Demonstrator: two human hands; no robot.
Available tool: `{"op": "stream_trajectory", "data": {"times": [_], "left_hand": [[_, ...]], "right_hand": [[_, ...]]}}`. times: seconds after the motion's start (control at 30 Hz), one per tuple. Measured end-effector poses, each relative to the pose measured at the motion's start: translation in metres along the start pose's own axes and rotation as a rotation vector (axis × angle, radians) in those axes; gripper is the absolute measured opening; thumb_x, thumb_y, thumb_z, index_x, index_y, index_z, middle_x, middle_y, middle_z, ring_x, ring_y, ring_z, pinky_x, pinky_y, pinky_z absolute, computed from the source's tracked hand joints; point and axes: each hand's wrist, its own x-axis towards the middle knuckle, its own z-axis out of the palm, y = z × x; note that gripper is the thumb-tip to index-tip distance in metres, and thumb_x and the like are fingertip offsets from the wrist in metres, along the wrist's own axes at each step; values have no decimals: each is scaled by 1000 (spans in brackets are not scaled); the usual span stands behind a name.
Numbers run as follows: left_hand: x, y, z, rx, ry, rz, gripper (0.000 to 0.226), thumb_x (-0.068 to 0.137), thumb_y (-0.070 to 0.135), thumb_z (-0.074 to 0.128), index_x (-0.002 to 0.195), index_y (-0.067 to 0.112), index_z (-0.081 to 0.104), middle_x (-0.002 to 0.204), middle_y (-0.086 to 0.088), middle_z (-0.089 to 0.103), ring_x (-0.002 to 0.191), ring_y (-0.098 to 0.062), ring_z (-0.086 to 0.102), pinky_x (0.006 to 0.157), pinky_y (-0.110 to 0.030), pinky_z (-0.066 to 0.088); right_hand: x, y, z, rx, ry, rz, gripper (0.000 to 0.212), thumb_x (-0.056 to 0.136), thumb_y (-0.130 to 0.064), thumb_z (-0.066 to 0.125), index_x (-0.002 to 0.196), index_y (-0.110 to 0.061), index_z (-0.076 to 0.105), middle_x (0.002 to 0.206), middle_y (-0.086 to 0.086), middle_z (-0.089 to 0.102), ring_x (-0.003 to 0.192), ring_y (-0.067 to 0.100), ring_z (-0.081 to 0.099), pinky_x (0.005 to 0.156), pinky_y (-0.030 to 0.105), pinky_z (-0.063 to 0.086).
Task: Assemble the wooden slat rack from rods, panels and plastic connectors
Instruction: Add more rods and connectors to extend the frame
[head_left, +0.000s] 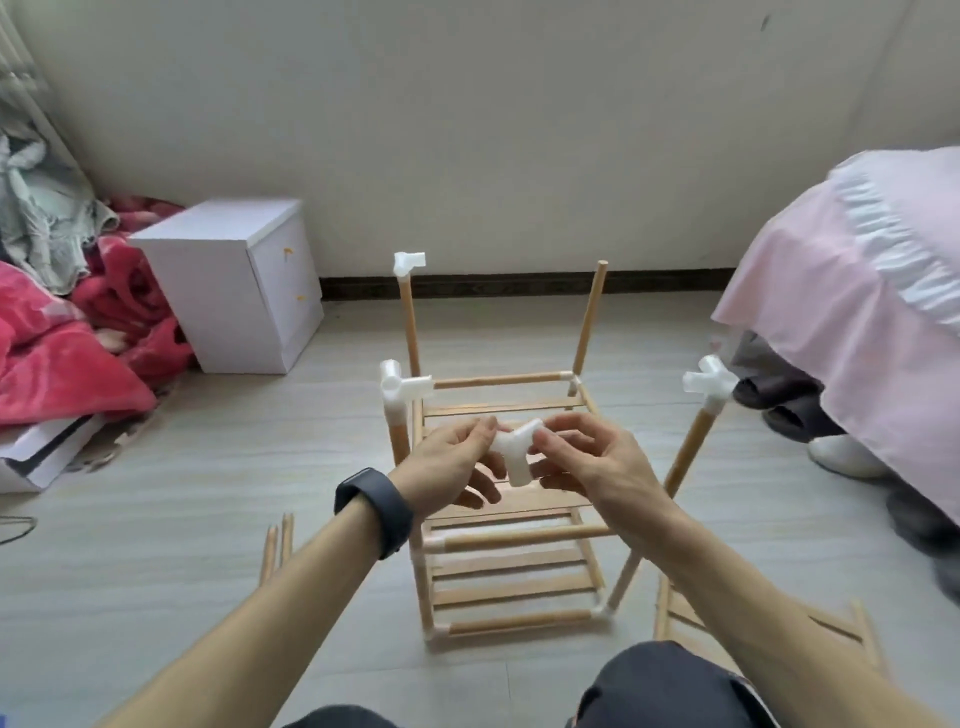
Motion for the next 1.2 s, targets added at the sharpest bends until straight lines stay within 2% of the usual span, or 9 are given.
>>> {"op": "stream_trajectory", "data": {"times": [0.13, 0.3, 0.4, 0.53, 0.67, 0.77, 0.87, 1.03, 1.2], "left_hand": [[16, 23, 22, 47, 40, 100, 27, 96, 52, 52, 116, 34, 58, 104, -1, 68, 72, -9, 68, 69, -25, 57], [40, 43, 39, 133, 118, 207, 32, 98, 48, 51, 113, 23, 64, 86, 2, 70, 60, -2, 64, 61, -22, 54], [58, 50, 47, 128, 125, 184, 32, 99, 50, 50, 99, 22, 67, 80, 3, 67, 58, -2, 59, 62, -22, 54], [76, 62, 51, -91, 81, 78, 39, 90, 58, 59, 100, 22, 70, 86, -4, 71, 64, -8, 62, 67, -25, 55], [99, 66, 58, -156, 76, 99, 43, 87, 60, 61, 103, 22, 73, 85, -1, 73, 62, -8, 62, 65, -26, 53], [124, 68, 61, -310, 58, 108, 42, 91, 57, 60, 106, 20, 72, 78, 2, 73, 60, -10, 61, 59, -25, 52], [160, 65, 58, -359, 116, 80, 46, 99, 56, 45, 112, 18, 68, 87, 1, 76, 72, -14, 67, 66, -32, 54], [229, 10, 46, 449, 230, 42, 53, 96, 58, 46, 138, 26, 49, 133, -1, 58, 116, -17, 56, 97, -39, 48], [289, -63, 42, 1175, 162, 15, 68, 93, 67, 33, 153, 39, 20, 165, -3, 14, 151, -29, 9, 118, -53, 16]], "right_hand": [[-1, -15, -20, 60, 144, -38, 28, 88, -33, 76, 105, -11, 73, 96, 12, 77, 86, 29, 76, 72, 27, 60], [5, -35, -36, -166, 276, -123, 27, 86, -41, 76, 95, -16, 73, 91, 11, 76, 82, 28, 74, 74, 34, 62], [13, -51, -46, -438, 331, -208, 24, 86, -41, 77, 96, -21, 66, 99, -3, 74, 84, 11, 74, 75, 32, 63], [27, -77, -65, -768, 222, -368, 25, 92, -38, 73, 114, -28, 67, 100, -13, 71, 82, -5, 68, 71, 11, 56], [51, -103, -81, -1025, 68, -259, 32, 97, -42, 66, 126, -29, 68, 106, -8, 74, 88, 0, 68, 80, 18, 57], [75, -111, -90, -1081, -51, -172, 35, 99, -40, 63, 133, -40, 60, 83, -14, 67, 73, -7, 63, 63, 12, 49], [111, -117, -106, -1076, 24, -152, 31, 97, -38, 64, 129, -39, 63, 84, -14, 68, 76, -2, 64, 66, 12, 45], [185, -111, -135, -830, 247, -72, 24, 88, -38, 75, 111, -34, 72, 83, -4, 76, 65, 6, 69, 66, 24, 54], [255, -93, -161, -589, 345, 5, 26, 89, -31, 76, 113, -22, 73, 93, 4, 77, 66, 15, 67, 68, 28, 59]]}}
